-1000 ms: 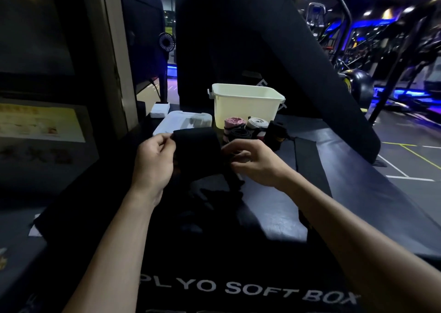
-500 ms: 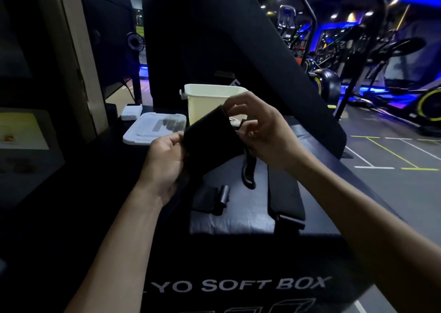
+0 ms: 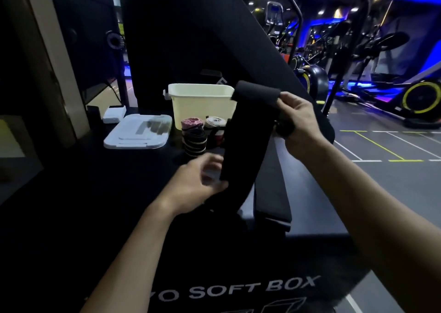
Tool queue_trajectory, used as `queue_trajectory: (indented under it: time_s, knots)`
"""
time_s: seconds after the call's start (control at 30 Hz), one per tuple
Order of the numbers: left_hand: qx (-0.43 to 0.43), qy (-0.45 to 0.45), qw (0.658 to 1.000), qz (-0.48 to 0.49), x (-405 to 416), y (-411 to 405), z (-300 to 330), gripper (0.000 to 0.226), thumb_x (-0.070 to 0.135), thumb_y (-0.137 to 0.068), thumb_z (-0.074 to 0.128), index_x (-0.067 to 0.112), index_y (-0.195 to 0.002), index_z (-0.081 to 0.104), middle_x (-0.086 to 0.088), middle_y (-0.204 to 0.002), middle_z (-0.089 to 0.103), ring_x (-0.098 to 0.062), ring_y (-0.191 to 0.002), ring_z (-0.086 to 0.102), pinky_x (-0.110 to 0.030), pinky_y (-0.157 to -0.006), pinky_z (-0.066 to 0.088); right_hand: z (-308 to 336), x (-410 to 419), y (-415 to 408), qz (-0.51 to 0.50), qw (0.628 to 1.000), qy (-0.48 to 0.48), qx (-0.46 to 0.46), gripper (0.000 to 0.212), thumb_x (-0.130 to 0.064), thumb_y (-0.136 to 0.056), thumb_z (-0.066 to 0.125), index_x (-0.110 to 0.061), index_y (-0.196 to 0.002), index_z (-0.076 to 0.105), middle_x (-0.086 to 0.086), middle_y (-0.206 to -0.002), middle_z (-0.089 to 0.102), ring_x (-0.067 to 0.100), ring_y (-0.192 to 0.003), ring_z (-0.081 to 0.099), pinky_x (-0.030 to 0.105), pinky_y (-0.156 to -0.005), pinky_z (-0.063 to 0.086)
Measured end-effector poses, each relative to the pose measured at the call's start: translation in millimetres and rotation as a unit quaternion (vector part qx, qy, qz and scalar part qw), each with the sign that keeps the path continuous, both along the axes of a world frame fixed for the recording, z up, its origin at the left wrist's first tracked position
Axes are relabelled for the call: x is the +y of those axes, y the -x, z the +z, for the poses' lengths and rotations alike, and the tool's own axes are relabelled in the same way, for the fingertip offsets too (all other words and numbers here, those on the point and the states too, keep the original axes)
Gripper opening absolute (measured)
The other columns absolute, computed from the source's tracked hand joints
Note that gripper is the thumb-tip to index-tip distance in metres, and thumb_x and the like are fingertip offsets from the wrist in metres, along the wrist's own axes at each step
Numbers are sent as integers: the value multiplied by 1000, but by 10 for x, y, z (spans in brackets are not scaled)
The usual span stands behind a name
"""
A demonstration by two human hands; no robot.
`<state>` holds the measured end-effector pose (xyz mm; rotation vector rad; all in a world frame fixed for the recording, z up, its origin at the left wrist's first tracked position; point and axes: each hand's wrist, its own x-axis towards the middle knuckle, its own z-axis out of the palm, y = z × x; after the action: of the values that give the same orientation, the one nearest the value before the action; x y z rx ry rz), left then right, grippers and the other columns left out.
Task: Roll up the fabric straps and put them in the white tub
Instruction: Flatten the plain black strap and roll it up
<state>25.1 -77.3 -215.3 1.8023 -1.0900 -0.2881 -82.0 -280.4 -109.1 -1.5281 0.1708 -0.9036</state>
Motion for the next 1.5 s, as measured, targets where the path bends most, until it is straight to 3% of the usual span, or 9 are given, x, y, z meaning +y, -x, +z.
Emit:
queue_trajectory:
  time_s: [0.13, 0.33, 0.47, 0.67, 0.77, 0.97, 1.17, 1.33, 1.5]
  knots:
    - [-97, -123, 985, 67, -223, -25, -224, 14, 39, -87, 74, 38, -101, 73, 20, -86, 74, -1, -81, 71, -33, -84, 59, -105, -329, 49, -11, 986, -165, 10, 21, -11, -105, 48, -18, -90, 60, -10, -51, 51, 1, -36, 40, 13, -36, 32]
    - [-43, -135, 990, 16, -496, -11, -213, 54, 61, -86, 68, 31, -131, 62, 19, -113, 68, 1, -101, 65, -27, -96, 52, -291, -582, -30, -22, 976, -214, 21, 20, -10, -104, 49, -16, -89, 61, -8, -48, 49, 2, -34, 41, 14, -34, 34]
    - [-107, -221, 969, -9, -692, 55, -233, 68, 76, -70, 71, 35, -123, 64, 16, -116, 58, -13, -116, 56, -34, -103, 39, -275, -700, -126, -8, 975, -222, 30, 24, -12, -105, 47, -18, -84, 58, -8, -47, 44, 2, -34, 40, 13, -31, 29]
    - [-74, -199, 977, -19, -814, -70, -178, 32, 49, -85, 78, 22, -78, 61, 8, -70, 65, -12, -69, 63, -35, -70, 49, -412, -1078, -291, -48, 964, -256, 50, 36, -10, -100, 49, -22, -67, 46, -9, -45, 39, 4, -34, 34, 14, -37, 18]
    - [113, -62, 990, -58, -837, -95, -133, 19, 29, -95, 72, 16, -83, 65, 12, -55, 55, 0, -50, 48, -20, -55, 43, -582, -1345, -345, -106, 953, -274, 69, 32, -16, -97, 56, -24, -67, 47, -10, -44, 41, 4, -33, 36, 17, -45, 26]
    - [385, 100, 911, -110, -1017, -57, -62, 14, 13, -98, 62, 5, -98, 73, -10, -90, 76, -12, -73, 72, -20, -63, 56, -1001, -1897, -547, -220, 917, -235, 235, 21, -18, -96, 54, -22, -76, 50, 1, -60, 37, 12, -42, 32, 20, -47, 28]
    - [392, 97, 908, -116, -1185, -74, -177, 18, 10, -101, 60, 0, -106, 73, -14, -100, 77, -15, -82, 72, -20, -71, 57, -1080, -2117, -753, -172, 903, -138, 370, 28, -28, -97, 65, -16, -74, 52, 2, -51, 39, 12, -35, 33, 15, -35, 24]
    - [368, 70, 917, -137, -1226, -71, -214, 20, 7, -104, 54, 2, -112, 72, -12, -106, 77, -15, -91, 72, -21, -77, 57, -1074, -2188, -947, -136, 922, 0, 364, 23, -31, -104, 54, -17, -86, 59, 8, -77, 50, 14, -55, 41, 25, -55, 35]
    - [371, 13, 917, -148, -1244, 25, -188, 18, 6, -104, 54, 15, -97, 67, 2, -69, 67, -8, -49, 53, -19, -39, 46, -1127, -2221, -1102, -147, 931, 55, 328, 21, -18, -96, 67, -17, -118, 66, 8, -83, 68, 18, -65, 60, 27, -55, 48]
